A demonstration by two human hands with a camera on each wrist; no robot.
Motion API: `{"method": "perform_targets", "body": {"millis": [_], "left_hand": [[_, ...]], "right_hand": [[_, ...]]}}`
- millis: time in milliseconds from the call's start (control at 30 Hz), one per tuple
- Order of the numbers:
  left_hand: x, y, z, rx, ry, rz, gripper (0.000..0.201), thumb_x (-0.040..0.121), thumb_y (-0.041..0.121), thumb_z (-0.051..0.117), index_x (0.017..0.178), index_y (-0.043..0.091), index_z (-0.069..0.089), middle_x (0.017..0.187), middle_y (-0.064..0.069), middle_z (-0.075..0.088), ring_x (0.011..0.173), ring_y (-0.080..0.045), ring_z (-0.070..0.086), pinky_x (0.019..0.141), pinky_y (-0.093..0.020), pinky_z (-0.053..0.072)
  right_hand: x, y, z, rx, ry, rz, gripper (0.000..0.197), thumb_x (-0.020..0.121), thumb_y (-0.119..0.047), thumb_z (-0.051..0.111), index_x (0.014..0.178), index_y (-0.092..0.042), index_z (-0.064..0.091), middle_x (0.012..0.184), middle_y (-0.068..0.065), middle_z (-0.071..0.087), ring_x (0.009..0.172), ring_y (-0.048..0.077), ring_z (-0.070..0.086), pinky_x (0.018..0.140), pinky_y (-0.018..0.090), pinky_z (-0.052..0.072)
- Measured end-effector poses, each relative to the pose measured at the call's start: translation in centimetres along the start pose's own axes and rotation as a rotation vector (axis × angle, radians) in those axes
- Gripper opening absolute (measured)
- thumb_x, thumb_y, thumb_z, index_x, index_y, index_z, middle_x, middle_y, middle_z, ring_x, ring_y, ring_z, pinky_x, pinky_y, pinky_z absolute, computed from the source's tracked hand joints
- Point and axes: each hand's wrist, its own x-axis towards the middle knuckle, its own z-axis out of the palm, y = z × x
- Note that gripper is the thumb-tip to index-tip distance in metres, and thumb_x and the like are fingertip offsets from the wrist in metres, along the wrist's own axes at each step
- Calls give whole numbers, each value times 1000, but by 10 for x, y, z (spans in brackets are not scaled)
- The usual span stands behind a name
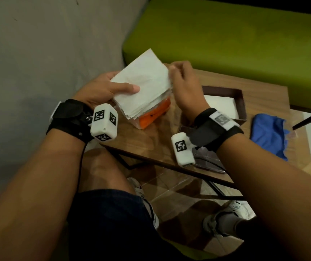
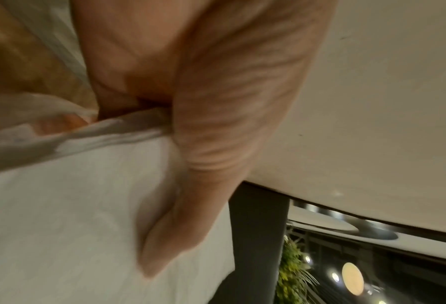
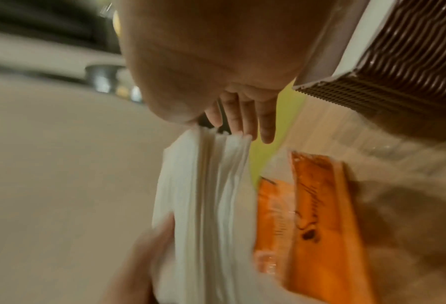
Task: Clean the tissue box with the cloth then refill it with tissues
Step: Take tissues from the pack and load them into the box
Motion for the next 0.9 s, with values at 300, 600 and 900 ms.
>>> {"method": "perform_targets", "body": {"millis": [300,600,900], "left_hand": [[0,27,66,301,-190,6,41,83,-2,84,121,5,73,104,-9,82,94,-26,80,69,-32,66],[6,3,140,-122,-182,-89,39,94,18,79,129,3,69,124,-16,78,112,-28,77,95,-42,63],[6,-19,169,-147,-58,1,27,106,23,64,129,9,69,123,-9,79,110,-20,78,88,-32,64]], "right_hand": [[-31,-9,-66,575,-406,405,87,97,-81,34,140,-11,64,129,13,75,119,32,73,106,51,56],[-52,43,-111,528,-15,200,36,103,-26,67,134,-8,63,126,13,76,117,32,73,105,59,55],[-67,62,-124,434,94,137,45,100,-31,63,140,-12,56,134,8,71,125,28,69,109,58,52]]}}
